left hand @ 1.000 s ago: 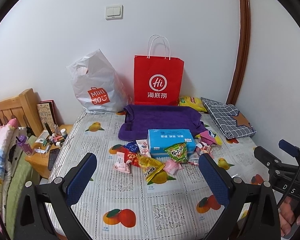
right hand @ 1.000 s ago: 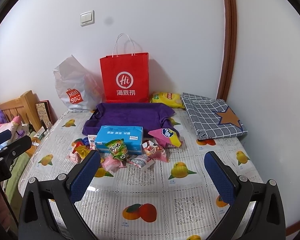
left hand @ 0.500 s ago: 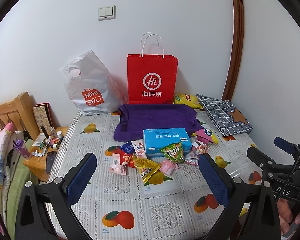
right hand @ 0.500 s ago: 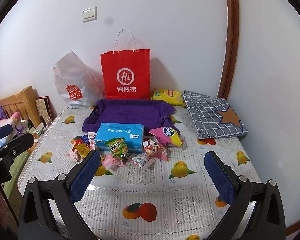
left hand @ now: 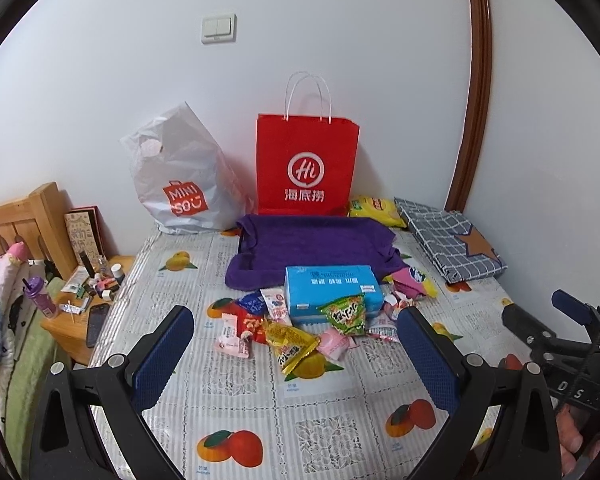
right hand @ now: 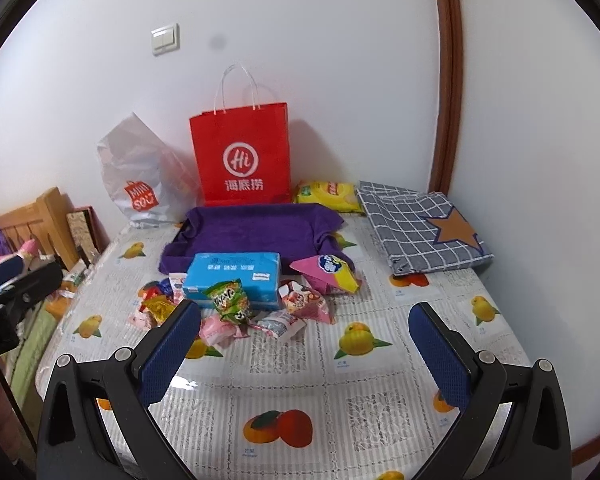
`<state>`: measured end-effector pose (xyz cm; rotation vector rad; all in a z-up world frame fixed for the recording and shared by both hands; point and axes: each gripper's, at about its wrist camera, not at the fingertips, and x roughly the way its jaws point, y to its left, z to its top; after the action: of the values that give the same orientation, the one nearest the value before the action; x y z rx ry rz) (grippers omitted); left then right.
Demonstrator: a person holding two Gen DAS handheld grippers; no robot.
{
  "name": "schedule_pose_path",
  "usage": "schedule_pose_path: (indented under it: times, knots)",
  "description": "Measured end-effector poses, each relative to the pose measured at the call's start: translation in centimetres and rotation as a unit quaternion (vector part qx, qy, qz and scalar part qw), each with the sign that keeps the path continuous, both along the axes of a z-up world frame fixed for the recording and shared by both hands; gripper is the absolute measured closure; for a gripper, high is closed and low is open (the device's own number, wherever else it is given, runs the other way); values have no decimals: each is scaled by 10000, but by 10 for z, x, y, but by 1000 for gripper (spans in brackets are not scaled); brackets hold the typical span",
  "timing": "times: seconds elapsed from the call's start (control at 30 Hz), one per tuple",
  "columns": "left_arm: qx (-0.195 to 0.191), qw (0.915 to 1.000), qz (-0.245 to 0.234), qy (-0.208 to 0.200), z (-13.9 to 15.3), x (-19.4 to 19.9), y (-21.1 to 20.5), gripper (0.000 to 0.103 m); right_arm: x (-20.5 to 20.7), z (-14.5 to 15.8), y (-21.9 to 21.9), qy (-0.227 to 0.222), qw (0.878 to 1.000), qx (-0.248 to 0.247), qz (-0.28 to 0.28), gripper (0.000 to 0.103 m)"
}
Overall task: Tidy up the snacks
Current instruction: 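Grasp the pink-yellow chip bag with the right tool while the left tool grasps a yellow candy packet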
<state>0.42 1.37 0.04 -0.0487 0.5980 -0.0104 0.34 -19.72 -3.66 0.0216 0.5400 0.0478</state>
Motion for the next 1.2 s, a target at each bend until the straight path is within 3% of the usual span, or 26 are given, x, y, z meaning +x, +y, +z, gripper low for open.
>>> schedule_pose_path:
  times: [0.23, 0.4, 0.53, 0.63, 0.77, 0.93, 1.2]
  knots:
    - [91, 9997, 1, 241, -19, 21, 3, 1, 11, -16, -16, -138, 9994, 306, 114, 1]
    - [53, 9987, 54, 513, -47, 47, 13, 1, 41, -43, -24, 252, 9989, 373, 162, 1]
    - [-30, 9972, 145, 734, -70, 71, 24, 1, 71, -62, -28, 478, 9986, 223, 93, 12]
    - [-41, 9958, 185, 901, -85, 88, 31, 1, 93, -72, -30, 596, 9981, 131, 119, 14]
    - [-48, 9937, 222, 1099, -100, 111, 39, 1, 129, -83, -26, 718, 9971, -46, 266, 15]
    - [-349, 9883, 345, 1442, -121, 138, 58, 1, 180, -98, -25, 971, 9945, -129, 361, 14]
    - [-402, 9831, 596, 1683, -137, 165, 71, 1, 243, -127, -19, 1411, 9872, -514, 540, 14]
